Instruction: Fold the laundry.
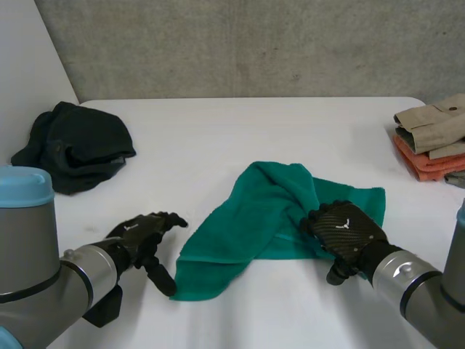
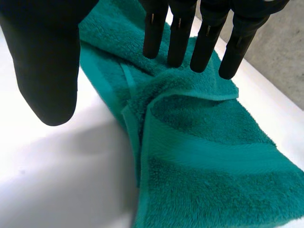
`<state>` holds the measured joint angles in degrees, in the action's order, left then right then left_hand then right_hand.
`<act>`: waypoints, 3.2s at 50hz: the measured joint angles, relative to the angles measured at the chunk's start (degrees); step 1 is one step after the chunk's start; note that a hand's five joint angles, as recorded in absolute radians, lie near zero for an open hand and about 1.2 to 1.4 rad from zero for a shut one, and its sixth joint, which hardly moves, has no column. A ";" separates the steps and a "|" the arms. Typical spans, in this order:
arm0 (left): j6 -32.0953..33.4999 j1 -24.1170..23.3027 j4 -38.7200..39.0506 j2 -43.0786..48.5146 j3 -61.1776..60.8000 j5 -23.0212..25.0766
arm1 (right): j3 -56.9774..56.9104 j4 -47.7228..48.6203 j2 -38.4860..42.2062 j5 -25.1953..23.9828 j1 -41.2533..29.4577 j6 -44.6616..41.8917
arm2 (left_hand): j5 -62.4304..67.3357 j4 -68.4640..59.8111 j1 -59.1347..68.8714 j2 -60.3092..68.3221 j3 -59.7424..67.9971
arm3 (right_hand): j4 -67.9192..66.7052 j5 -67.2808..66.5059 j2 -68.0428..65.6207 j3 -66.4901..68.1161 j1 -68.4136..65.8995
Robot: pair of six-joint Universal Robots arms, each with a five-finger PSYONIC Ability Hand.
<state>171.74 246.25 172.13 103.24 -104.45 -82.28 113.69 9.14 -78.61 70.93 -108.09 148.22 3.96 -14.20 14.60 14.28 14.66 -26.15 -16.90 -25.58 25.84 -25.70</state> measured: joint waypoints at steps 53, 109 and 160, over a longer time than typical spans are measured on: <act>0.78 -6.97 0.31 10.83 12.97 -8.64 | -15.22 -6.24 -9.46 -1.99 6.90 9.84 | 52.30 -54.38 52.91 54.15 53.40 | -42.56 -38.98 -40.93 42.06 -35.57; 27.45 4.18 23.93 3.13 33.37 -5.92 | -56.33 11.73 15.82 5.50 4.25 17.57 | 52.29 -54.67 52.91 54.35 53.60 | -42.63 -40.74 -42.30 42.59 -39.00; 24.60 4.71 27.49 4.93 5.20 -3.64 | -34.24 -10.38 25.59 -0.30 18.48 28.92 | 52.29 -54.67 52.91 54.37 53.67 | -2.09 0.16 -2.81 2.68 -3.85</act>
<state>196.34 250.97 199.62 108.17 -99.25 -85.92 79.46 -1.24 -53.02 70.63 -89.61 177.13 56.24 -68.88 67.50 68.65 68.33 -28.24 -16.74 -28.38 28.52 -29.55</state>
